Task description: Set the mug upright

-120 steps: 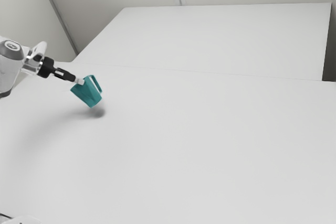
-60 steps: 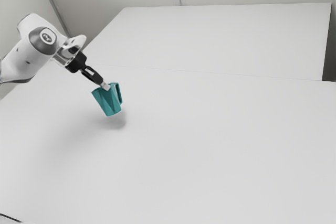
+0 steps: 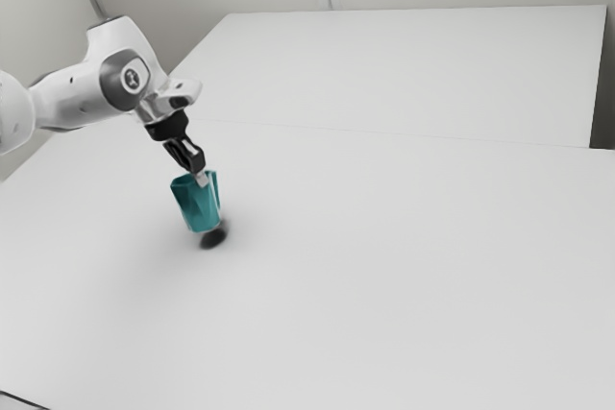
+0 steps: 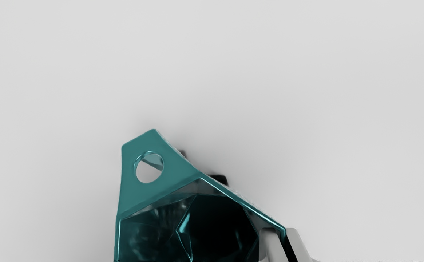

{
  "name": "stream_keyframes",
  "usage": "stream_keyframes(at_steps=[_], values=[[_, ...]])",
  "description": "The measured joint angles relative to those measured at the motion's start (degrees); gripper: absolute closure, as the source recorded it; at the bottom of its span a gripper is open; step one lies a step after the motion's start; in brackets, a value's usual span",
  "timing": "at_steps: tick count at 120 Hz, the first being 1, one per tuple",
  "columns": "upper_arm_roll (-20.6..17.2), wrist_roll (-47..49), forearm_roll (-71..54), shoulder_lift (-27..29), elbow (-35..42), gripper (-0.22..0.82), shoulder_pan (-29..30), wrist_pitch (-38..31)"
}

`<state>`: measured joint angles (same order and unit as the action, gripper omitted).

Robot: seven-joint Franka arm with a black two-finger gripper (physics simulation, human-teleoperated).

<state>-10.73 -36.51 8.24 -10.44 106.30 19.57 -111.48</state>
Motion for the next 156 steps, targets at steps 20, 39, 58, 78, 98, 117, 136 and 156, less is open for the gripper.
stream_keyframes(at_steps=[20, 39, 58, 78, 98, 117, 136, 156], values=[[1.9, 5.0, -5.0, -0.3, -0.1, 0.79, -3.2, 2.0], [1.9, 9.6, -8.8, -0.3, -0.5, 0.79, -4.4, 4.5], [2.1, 13.5, -10.8, -1.3, -0.7, 0.79, -4.8, 6.8], [4.2, 16.7, -11.6, -3.9, -2.3, 0.79, -6.8, 9.1], [4.3, 19.3, -11.9, -5.4, -3.7, 0.78, -7.0, 10.7], [4.2, 21.3, -11.8, -5.9, -4.8, 0.59, -7.3, 12.0], [4.1, 22.8, -11.9, -7.3, -9.1, 0.36, -7.9, 12.7], [3.8, 24.0, -11.8, -5.9, -12.5, 0.19, -8.2, 11.2]])
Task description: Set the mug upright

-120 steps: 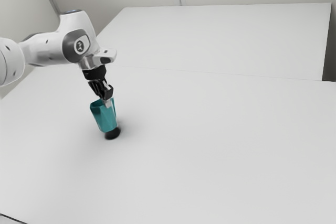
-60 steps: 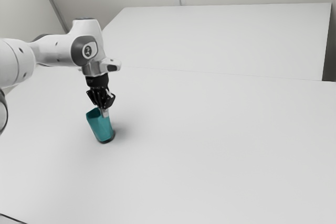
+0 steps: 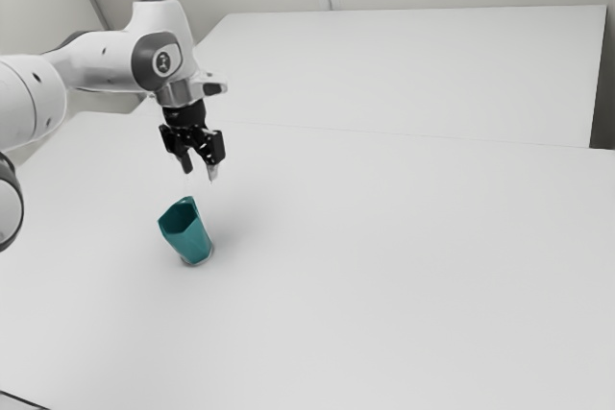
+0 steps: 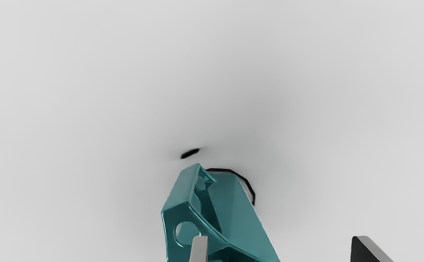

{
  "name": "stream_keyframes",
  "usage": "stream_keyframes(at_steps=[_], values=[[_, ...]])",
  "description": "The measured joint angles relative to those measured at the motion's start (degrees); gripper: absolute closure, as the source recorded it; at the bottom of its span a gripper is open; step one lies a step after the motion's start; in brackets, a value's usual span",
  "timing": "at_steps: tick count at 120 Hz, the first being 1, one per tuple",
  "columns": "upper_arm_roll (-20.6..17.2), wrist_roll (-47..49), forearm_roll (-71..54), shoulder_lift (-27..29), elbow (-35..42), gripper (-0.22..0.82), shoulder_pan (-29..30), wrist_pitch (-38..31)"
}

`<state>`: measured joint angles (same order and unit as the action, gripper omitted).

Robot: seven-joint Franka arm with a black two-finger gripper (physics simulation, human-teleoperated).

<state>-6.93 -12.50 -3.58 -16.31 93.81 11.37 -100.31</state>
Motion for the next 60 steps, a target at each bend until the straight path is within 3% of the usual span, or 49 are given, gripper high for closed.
stream_keyframes(at_steps=[22, 60], values=[[4.3, -0.8, 0.6, 7.6, 0.3, 0.08, -2.2, -2.6], [5.8, -5.2, 2.8, 13.0, -2.4, 0.02, -2.2, -0.7]])
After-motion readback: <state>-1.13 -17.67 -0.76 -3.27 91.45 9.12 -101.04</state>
